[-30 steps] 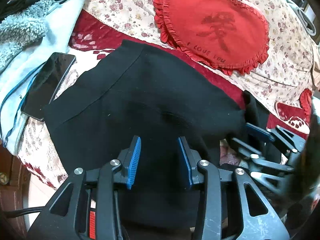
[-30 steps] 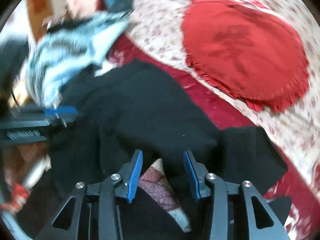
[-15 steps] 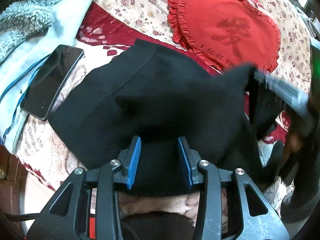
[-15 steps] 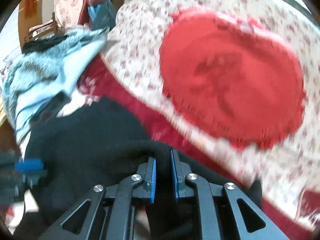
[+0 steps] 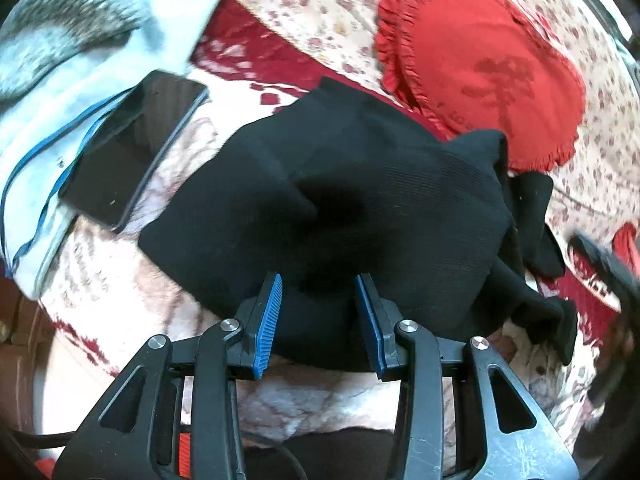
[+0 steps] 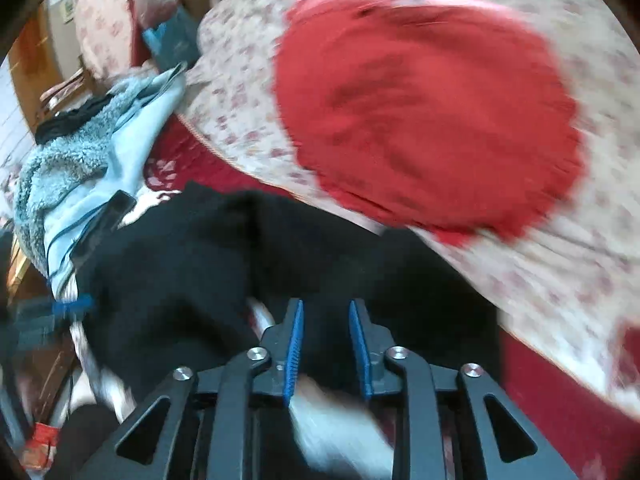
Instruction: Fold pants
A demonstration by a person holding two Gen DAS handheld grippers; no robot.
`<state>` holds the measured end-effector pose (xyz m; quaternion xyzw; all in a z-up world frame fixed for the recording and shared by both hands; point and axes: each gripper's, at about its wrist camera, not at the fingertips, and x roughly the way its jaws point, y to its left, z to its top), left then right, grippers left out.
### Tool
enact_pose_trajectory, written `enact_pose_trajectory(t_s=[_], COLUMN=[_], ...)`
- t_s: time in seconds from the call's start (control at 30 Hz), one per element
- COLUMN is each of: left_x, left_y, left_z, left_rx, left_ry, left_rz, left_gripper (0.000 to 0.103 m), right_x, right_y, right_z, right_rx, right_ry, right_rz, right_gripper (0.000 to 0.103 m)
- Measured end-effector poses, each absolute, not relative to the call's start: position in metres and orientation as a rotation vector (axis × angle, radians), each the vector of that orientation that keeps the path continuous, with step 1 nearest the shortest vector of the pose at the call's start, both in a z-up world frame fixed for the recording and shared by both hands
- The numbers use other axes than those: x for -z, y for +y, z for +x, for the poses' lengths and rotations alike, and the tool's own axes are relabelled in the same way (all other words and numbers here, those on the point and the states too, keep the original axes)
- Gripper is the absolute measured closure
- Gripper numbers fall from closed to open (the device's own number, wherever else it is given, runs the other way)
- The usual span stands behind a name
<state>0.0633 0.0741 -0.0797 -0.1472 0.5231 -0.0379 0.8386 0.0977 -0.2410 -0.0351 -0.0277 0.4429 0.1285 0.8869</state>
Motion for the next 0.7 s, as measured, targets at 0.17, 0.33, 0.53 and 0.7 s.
enact_pose_trajectory(t_s=[0.17, 0.33, 0.53, 0.7], left_x=[0.078, 0.072, 0.068, 0.066], left_y=[0.082, 0.08, 0.082, 0.082], left_z=[0.056, 0.049, 0.042, 0.038], left_rx=[0.071, 0.052, 0.028, 0.012], left_ry=[1.102, 1.1, 1.11, 1.116], left_rz=[-0.36, -0.332, -0.317, -0.314], left_gripper=[0.066, 0.06, 0.06, 0.06], right_x=[0.045, 0.076, 0.095, 0.079], right_y=[-0.318, -0.367, -0.376, -0.375], right_z=[0.039, 0.016, 0.023, 0.021], right_rx=[-0.143, -0.082, -0.089, -0.177], right_ry=[0.976, 1.058, 1.039, 0.947], right_rz=[-0.01, 0.147, 0.276, 0.365], right_gripper=[0.071, 0.071, 0.067, 0.092])
